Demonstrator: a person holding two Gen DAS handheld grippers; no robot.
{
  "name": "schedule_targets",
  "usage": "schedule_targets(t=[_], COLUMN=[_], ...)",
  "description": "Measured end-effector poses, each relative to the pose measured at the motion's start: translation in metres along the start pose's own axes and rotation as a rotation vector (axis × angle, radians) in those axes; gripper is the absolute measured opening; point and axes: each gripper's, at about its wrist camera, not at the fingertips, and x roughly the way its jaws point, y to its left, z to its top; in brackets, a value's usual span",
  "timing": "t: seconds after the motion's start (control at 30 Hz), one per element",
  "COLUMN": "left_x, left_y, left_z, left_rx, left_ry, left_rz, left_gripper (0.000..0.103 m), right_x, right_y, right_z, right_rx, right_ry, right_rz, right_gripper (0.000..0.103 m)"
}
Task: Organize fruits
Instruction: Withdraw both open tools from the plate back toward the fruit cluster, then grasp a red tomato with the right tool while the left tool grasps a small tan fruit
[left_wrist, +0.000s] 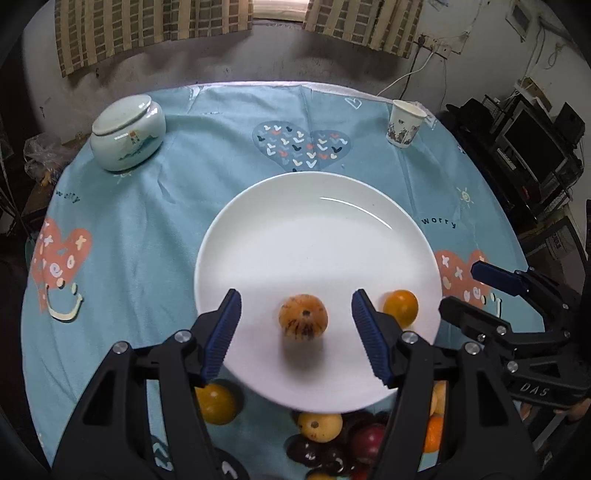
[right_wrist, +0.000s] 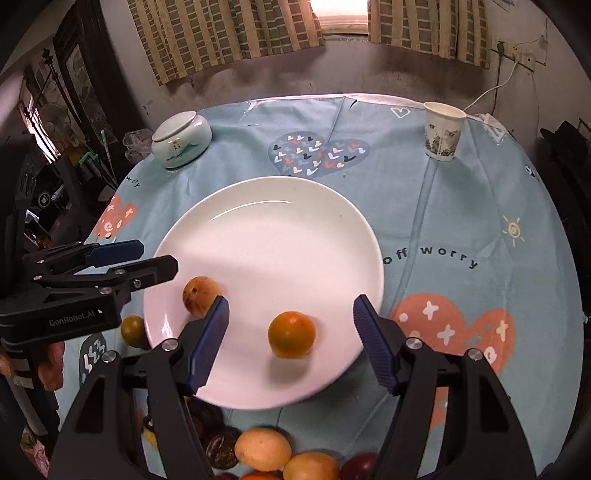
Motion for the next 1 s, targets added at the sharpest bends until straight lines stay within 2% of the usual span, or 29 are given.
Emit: schedule_targets(t=[0.1,0.2,0.33,0.4,0.5,0.57,0.63,0.73,0.83,0.87,0.93,0.97,1.0], left_x=[-0.041,-0.073,-0.093,-0.094,-0.085,-0.078,-0.070,-0.057,-0.045,-0.042,-0.034,-0.032,-0.029], left_y=[0.002,0.011,0.024,0.024,0.010,-0.002,-0.010,-0.010,-0.008,-0.007,-0.007,-0.006,-0.005], left_z=[-0.026,-0.063,-0.119,-0.150,-0.190,-0.210,-0.224,-0.232,-0.237,-0.237,-0.237,-0.237,-0.237], left_rx=[0.081,0.127,0.143,0.154,0.210,0.258,0.264,0.254,0.240,0.237,0.223,0.218,0.216], left_ry=[-0.067,-0.089,-0.044,0.009,0.092,0.136,0.167,0.194,0.206,0.211,0.224,0.227,0.230], left_rz=[0.007,0.021,0.000,-0.018,-0.058,-0.079,-0.100,-0.089,-0.077,-0.073,-0.084,-0.083,-0.079], left_gripper=[0.074,0.076,0.076,0.076,0.076,0.076,0.076,0.075,0.065,0.056,0.046,0.037,0.034], right_x=[-0.032,-0.055,-0.068,-0.062,-0.048,-0.039,-0.035,-0.029,-0.023,-0.020,-0.016,-0.013,-0.011], right_y=[0.005,0.014,0.038,0.052,0.065,0.069,0.069,0.063,0.058,0.058,0.057,0.057,0.058], right_z=[-0.030,-0.078,-0.145,-0.169,-0.189,-0.195,-0.195,-0.189,-0.185,-0.183,-0.180,-0.178,-0.176], right_rx=[-0.022,-0.044,-0.074,-0.065,-0.061,-0.048,-0.028,0.009,0.042,0.050,0.058,0.064,0.067], right_ry=[-0.021,-0.006,0.051,0.107,0.168,0.185,0.183,0.185,0.191,0.188,0.179,0.176,0.169], right_rz=[0.007,0.009,0.047,0.100,0.118,0.114,0.108,0.093,0.086,0.089,0.089,0.097,0.098], right_gripper=[0.070,0.070,0.069,0.059,0.047,0.047,0.047,0.047,0.047,0.047,0.045,0.045,0.043])
